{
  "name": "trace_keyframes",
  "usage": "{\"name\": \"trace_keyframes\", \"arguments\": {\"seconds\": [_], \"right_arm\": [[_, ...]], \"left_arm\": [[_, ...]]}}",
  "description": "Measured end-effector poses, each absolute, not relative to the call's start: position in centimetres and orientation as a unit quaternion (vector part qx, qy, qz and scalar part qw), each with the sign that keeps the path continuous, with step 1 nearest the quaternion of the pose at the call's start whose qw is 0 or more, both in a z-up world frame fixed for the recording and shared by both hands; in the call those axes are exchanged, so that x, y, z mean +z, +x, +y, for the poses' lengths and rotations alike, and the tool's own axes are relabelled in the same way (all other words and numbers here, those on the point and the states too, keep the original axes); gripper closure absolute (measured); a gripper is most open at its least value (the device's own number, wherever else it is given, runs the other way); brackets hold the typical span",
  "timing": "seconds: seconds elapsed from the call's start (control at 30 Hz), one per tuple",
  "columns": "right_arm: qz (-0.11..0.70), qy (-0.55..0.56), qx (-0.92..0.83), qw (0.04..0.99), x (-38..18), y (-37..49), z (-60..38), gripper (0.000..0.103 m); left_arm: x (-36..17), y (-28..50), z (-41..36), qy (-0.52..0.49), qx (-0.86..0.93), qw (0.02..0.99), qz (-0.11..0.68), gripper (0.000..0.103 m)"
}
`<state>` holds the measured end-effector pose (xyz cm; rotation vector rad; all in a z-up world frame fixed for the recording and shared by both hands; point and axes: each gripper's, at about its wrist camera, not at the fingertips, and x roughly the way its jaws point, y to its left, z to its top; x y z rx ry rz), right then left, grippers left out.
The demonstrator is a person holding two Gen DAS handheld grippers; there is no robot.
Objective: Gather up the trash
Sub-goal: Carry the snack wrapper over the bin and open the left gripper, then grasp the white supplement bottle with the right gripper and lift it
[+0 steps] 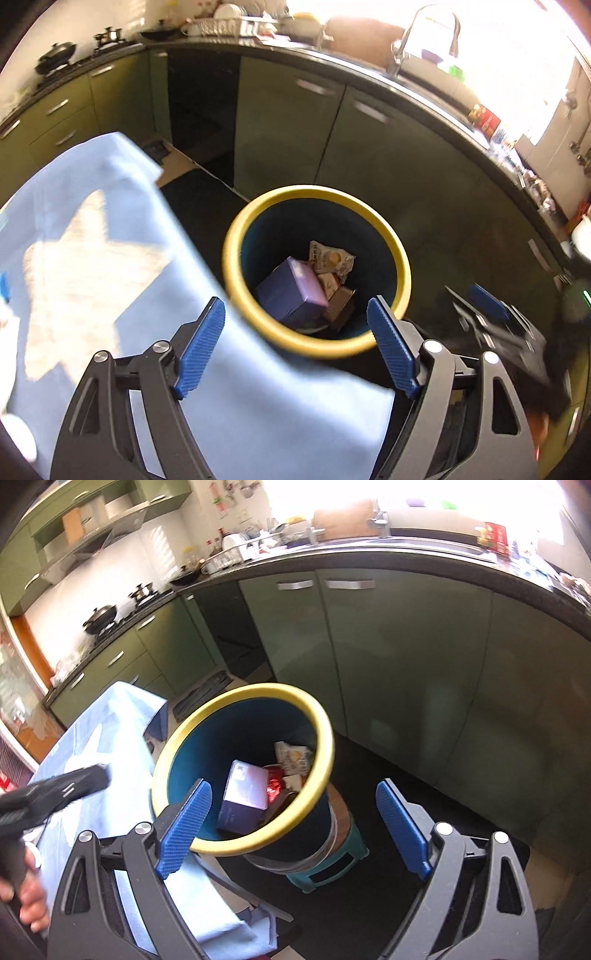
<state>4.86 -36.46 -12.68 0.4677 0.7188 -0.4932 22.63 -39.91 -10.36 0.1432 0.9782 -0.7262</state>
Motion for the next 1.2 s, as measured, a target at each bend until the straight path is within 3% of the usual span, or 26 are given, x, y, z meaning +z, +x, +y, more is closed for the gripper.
{"name": "trace_keyframes", "arguments": {"seconds": [0.37,0.63,0.97,1.2], "right_arm": [[0.378,0.169,-0.144,0.899,-11.5,10.9,-28.2,0.017],[0.396,0.107,-0.045,0.911,-9.7,15.8,-18.1,0.017],[0.383,0.057,0.093,0.917,-7.6,18.2,-5.7,0.017],[0.405,-0.032,0.243,0.881,-9.1,19.2,1.0,0.017]], "left_arm": [[-5.1,17.6,-20.0,0.021,-0.233,0.908,0.348,0.015],[-5.1,15.8,-7.1,-0.013,-0.132,0.930,0.344,0.014],[-6.9,14.1,3.7,-0.048,-0.068,0.934,0.347,0.014],[-7.1,13.4,6.5,-0.059,-0.067,0.936,0.341,0.014]]}}
